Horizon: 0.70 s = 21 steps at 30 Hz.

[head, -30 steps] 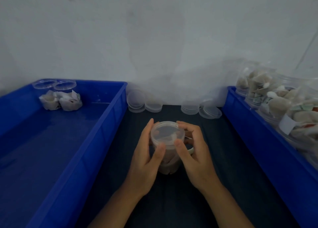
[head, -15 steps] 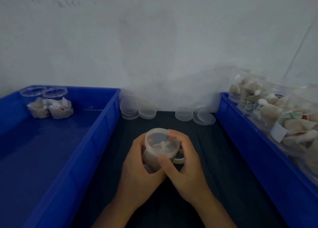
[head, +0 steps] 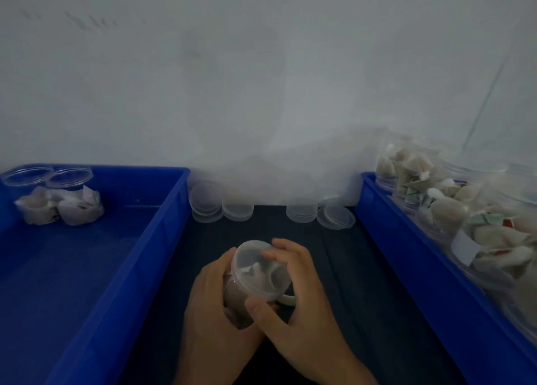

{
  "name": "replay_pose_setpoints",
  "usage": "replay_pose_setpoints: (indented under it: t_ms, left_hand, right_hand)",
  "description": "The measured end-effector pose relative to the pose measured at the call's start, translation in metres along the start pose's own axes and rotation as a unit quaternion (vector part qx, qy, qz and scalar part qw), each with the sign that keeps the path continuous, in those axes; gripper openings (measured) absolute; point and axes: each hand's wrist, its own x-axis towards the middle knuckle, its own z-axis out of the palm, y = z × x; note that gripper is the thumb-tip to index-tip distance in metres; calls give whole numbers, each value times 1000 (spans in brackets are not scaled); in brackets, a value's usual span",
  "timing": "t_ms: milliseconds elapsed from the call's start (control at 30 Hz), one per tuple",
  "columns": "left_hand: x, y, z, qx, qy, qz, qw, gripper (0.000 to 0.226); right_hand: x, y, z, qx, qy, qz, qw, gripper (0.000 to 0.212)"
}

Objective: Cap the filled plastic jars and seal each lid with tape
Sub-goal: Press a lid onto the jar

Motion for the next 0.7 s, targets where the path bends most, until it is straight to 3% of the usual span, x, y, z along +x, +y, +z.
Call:
replay_pose_setpoints:
  t_ms: [33,100,167,200,233,300,367,433,500,533,700]
  left_hand:
    - [4,4,-3,34,-17,-10,999,89]
    - [15,7,0,61,36,-22,997,78]
    - [11,15,-17,27,-111,-22,993,64]
    - [12,18,-19,-15,-122,-75,990,62]
    - [16,16,-17,-24,-131,-111,985,67]
    - [32,24,-21,1,-137,-108,985,88]
    - [38,13,-25,31,-102,-101,989,96]
    - [30,8,-24,10,-96,-83,992,91]
    - [28,-2,-18,-12,-28,-60,998,86]
    - [24,4,-17,-6,-29,-61,998,86]
    - [29,1,-3,-88,0,-66,994,87]
  right_hand:
    - [5,-4,-4,-18,-29,-5,999,59]
    - [20,-13,-16,-66,-101,-26,992,67]
    - [38,-26,-24,-139,-168,-10,976,77]
    - [47,-32,-27,-187,-187,11,964,78]
    - [54,-37,-26,-238,-196,38,950,76]
    - [62,-46,-20,-327,-192,91,921,75]
    - [63,-47,-17,-391,-198,109,892,93]
    - [60,-42,-18,-341,-228,94,907,104]
    - [59,-39,-25,-223,-253,68,939,92]
    - [59,-36,-26,-205,-252,62,944,88]
    - [60,-30,-8,-302,-164,44,938,67]
